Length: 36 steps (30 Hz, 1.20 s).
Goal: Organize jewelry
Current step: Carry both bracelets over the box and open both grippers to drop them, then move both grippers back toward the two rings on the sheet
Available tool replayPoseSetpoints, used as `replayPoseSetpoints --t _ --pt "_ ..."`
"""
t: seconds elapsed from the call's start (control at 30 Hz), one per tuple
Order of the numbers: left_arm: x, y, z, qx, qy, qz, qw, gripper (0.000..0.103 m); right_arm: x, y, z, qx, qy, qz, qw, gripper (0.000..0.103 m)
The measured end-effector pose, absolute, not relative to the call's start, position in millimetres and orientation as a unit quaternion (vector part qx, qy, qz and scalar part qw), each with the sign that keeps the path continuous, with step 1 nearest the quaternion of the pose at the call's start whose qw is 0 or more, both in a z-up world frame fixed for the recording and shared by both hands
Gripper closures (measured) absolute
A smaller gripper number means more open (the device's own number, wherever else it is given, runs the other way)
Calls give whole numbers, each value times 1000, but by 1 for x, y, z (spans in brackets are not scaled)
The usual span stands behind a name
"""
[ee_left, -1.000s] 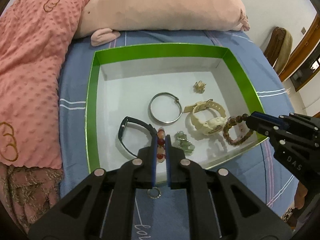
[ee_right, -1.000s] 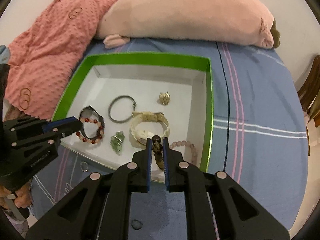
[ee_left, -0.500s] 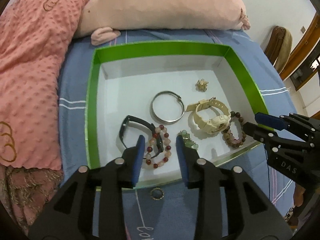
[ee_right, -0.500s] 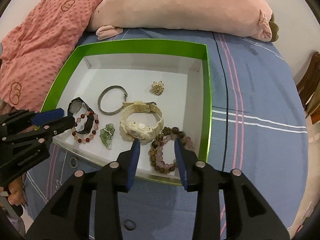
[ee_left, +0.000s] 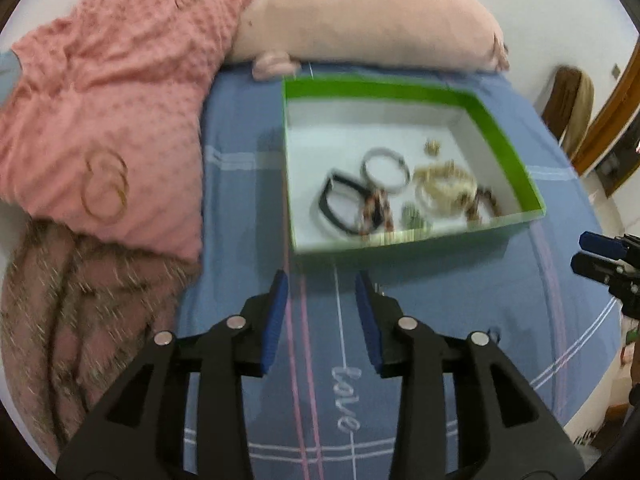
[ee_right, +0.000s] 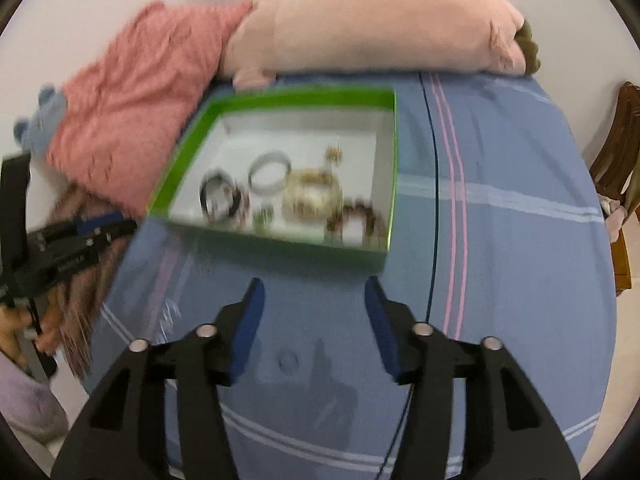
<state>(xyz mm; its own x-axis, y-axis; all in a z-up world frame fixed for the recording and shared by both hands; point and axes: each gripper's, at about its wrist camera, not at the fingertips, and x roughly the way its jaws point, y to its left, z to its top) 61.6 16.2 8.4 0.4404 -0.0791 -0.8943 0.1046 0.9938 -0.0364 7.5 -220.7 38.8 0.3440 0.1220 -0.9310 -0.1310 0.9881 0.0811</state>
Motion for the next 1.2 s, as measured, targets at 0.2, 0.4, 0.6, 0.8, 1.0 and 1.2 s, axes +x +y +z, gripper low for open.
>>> replayPoseSetpoints --t 0.2,0.4,0.6,0.8,1.0,1.2 --pt "57 -5 -35 22 564 -70 822 66 -18 -209 -22 -3 631 78 772 50" --pt "69 -17 -54 21 576 -79 813 65 -24 -185 -39 -25 641 89 762 50" --pt "76 -33 -67 39 582 -86 807 59 -27 -183 -46 -23 647 90 757 50" --pt "78 -41 -75 50 584 -83 806 62 -27 -187 -47 -17 647 87 757 50" --pt "81 -45 -75 57 582 -80 807 65 -26 -178 -53 -27 649 93 755 50" --pt "84 -47 -75 59 583 -78 807 65 -23 -164 -64 -53 653 99 749 52"
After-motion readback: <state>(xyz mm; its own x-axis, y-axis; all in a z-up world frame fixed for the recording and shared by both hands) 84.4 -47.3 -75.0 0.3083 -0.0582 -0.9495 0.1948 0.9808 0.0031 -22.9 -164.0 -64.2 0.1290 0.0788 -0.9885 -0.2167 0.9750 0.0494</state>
